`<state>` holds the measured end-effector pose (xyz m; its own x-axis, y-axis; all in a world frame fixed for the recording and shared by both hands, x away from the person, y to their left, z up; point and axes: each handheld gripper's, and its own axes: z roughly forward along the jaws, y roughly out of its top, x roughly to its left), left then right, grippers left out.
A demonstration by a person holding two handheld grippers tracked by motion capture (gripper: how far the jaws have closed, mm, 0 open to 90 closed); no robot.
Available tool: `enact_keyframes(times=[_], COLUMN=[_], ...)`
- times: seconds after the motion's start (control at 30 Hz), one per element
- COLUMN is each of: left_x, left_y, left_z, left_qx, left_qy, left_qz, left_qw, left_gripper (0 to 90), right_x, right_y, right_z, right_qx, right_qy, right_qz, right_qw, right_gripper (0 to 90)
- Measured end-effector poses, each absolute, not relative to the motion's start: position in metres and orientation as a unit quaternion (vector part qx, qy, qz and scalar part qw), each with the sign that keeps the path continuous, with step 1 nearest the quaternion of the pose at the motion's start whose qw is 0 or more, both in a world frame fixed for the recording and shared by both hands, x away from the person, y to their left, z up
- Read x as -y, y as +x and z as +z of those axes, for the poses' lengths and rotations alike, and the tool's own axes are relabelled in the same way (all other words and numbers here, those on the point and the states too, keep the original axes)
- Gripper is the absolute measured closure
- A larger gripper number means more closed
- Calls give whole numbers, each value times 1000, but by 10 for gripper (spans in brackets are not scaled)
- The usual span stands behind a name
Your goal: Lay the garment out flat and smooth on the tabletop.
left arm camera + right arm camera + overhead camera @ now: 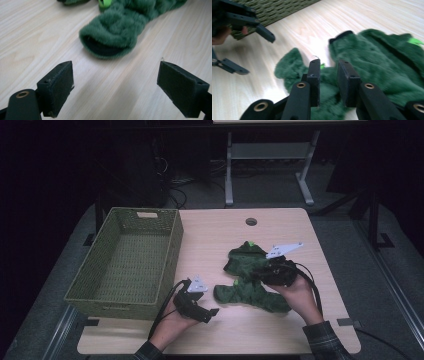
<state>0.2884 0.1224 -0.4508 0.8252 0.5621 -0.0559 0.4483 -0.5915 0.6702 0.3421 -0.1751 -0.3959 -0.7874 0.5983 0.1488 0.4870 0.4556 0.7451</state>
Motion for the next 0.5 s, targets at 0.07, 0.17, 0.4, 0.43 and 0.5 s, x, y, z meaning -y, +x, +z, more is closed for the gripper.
enact_keyframes(times=[0.07,0.17,0.4,0.43,0.5], left_x=[-123,-123,-122,-124,-126], left_y=[286,283,278,277,277], left_z=[-455,-459,-473,-476,-477], left_qx=[-285,-282,-263,-259,-254], left_qy=[887,888,892,888,886], left_qz=[79,91,107,108,110], left_qw=[354,351,351,366,373], left_gripper=[126,126,123,124,123], right_x=[168,155,126,122,112], right_y=[340,335,329,328,326], right_z=[-396,-398,-406,-406,-408], right_qx=[-855,-863,-872,-873,-876], right_qy=[310,291,266,264,258], right_qz=[411,408,409,409,406], right_qw=[65,61,42,40,35], right_gripper=[737,757,785,785,785])
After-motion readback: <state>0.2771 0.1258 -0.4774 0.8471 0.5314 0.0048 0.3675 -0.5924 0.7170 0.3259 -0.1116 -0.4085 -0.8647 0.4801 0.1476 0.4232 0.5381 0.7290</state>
